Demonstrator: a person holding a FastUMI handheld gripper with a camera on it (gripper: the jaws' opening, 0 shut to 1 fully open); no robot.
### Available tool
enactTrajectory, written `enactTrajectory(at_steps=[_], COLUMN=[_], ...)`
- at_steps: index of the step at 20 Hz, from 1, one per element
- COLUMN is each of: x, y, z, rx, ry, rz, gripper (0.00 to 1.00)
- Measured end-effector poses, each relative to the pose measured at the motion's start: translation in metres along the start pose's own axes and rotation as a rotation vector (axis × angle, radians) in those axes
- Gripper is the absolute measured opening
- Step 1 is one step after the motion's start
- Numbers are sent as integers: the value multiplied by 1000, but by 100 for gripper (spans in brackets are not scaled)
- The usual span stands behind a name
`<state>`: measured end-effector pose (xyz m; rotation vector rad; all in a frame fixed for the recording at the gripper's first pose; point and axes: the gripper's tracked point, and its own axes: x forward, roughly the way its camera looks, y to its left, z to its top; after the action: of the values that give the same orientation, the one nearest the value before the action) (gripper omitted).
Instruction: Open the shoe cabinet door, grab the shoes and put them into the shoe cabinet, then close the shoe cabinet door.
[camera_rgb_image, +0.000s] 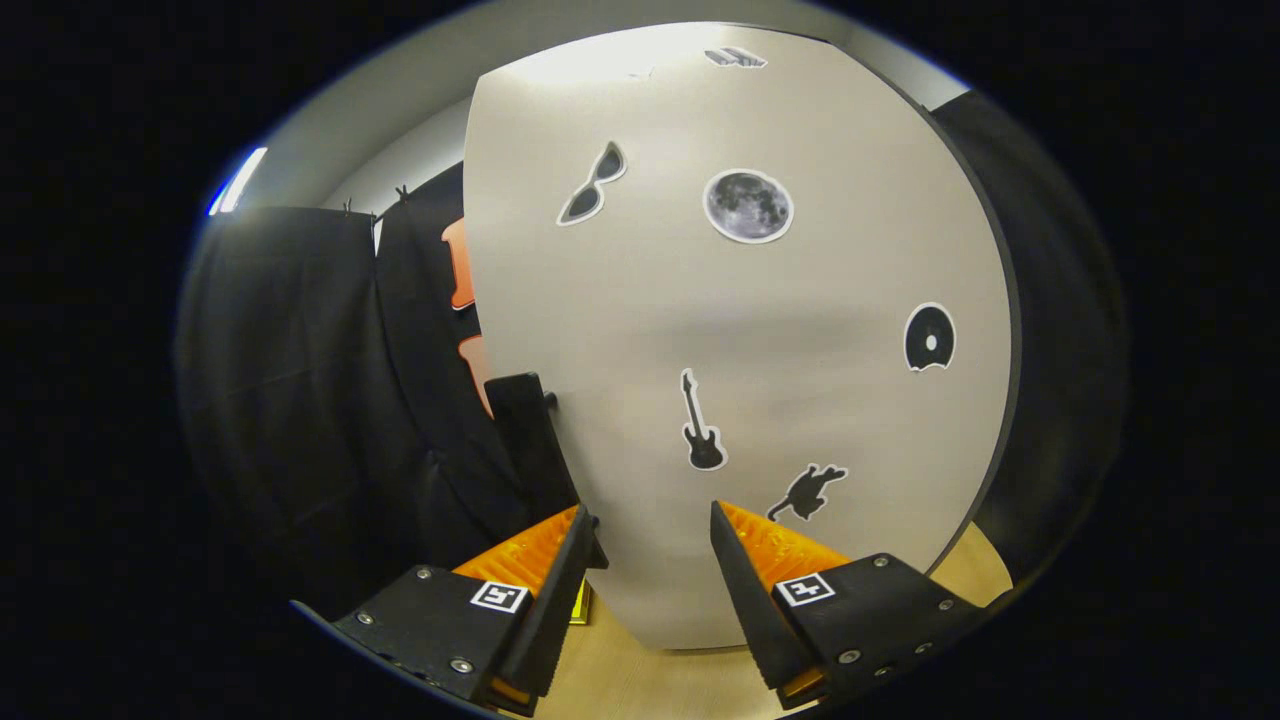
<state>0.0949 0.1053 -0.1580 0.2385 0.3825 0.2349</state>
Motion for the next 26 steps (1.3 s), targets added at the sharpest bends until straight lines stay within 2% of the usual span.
enactTrajectory(at_steps=[12,15,19,26], x=[-136,-164,-192,-218], y=[-80,-93,-108,-113], z=[72,82,97,121], rx=[-90,-114,-178,-253], ry=[-199,-233,-296,-392], rz=[-146,-159,-198,-232], gripper=[84,87,93,93])
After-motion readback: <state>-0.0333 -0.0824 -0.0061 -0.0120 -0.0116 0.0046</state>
